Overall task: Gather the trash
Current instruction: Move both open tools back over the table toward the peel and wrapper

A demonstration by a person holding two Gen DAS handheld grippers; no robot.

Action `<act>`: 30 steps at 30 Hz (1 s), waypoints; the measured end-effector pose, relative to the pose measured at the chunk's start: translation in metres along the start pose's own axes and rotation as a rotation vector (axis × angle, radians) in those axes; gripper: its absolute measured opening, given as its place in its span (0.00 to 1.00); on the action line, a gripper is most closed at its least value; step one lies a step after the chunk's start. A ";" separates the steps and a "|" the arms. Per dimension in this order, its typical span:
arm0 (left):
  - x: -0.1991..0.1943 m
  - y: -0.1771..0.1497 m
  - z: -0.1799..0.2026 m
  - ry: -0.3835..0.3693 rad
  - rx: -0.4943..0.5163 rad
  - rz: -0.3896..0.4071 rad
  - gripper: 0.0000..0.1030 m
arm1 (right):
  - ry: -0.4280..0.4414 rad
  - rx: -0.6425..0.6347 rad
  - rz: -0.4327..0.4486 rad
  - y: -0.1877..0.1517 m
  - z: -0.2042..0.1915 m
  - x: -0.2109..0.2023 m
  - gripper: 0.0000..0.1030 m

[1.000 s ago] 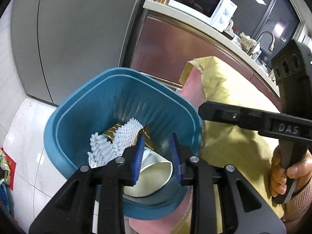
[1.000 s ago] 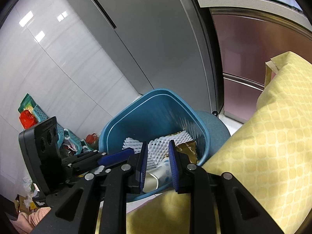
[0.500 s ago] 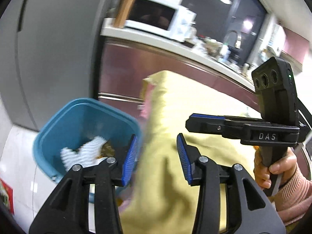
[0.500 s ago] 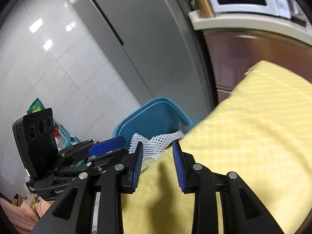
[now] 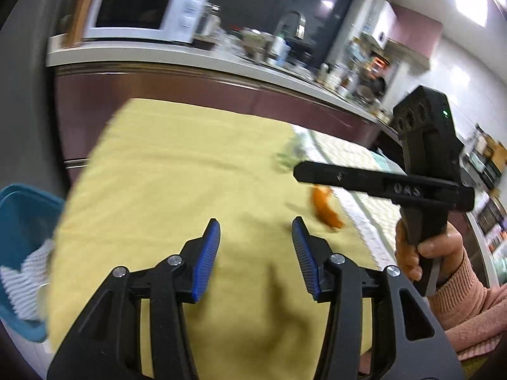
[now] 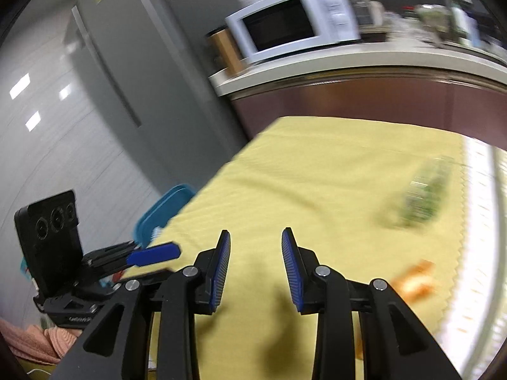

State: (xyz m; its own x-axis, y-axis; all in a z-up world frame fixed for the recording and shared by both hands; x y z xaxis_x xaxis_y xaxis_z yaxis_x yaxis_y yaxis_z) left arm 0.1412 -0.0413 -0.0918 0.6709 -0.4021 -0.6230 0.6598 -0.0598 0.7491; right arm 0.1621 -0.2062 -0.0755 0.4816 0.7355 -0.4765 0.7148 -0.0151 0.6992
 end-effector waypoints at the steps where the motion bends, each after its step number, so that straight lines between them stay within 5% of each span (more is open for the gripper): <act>1: 0.006 0.000 0.013 -0.019 0.016 -0.010 0.46 | -0.011 0.011 0.012 -0.001 0.007 -0.006 0.31; 11: 0.059 -0.001 0.095 -0.121 0.098 -0.111 0.48 | -0.086 0.097 0.113 -0.002 0.063 -0.049 0.36; 20: 0.095 0.004 0.125 -0.110 0.133 -0.173 0.46 | -0.077 0.121 0.114 -0.003 0.077 -0.050 0.36; 30: 0.126 -0.001 0.130 -0.086 0.130 -0.267 0.23 | -0.058 0.133 0.109 0.000 0.086 -0.047 0.38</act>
State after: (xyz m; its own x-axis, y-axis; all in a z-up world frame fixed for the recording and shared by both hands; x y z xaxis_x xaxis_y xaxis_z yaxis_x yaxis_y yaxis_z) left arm 0.1810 -0.2105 -0.1417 0.4449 -0.4318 -0.7846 0.7562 -0.2883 0.5874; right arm 0.1831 -0.2986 -0.0987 0.5858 0.6843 -0.4343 0.7154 -0.1848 0.6738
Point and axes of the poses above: each gripper's, at about its wrist camera, not at the fingertips, and x roughly the way its jaws point, z to its right, y to its top, the point moved 6 cm from there along x, roughly the way its jaws point, and after that the axes turned 12 degrees about y, right-handed, at the moved point
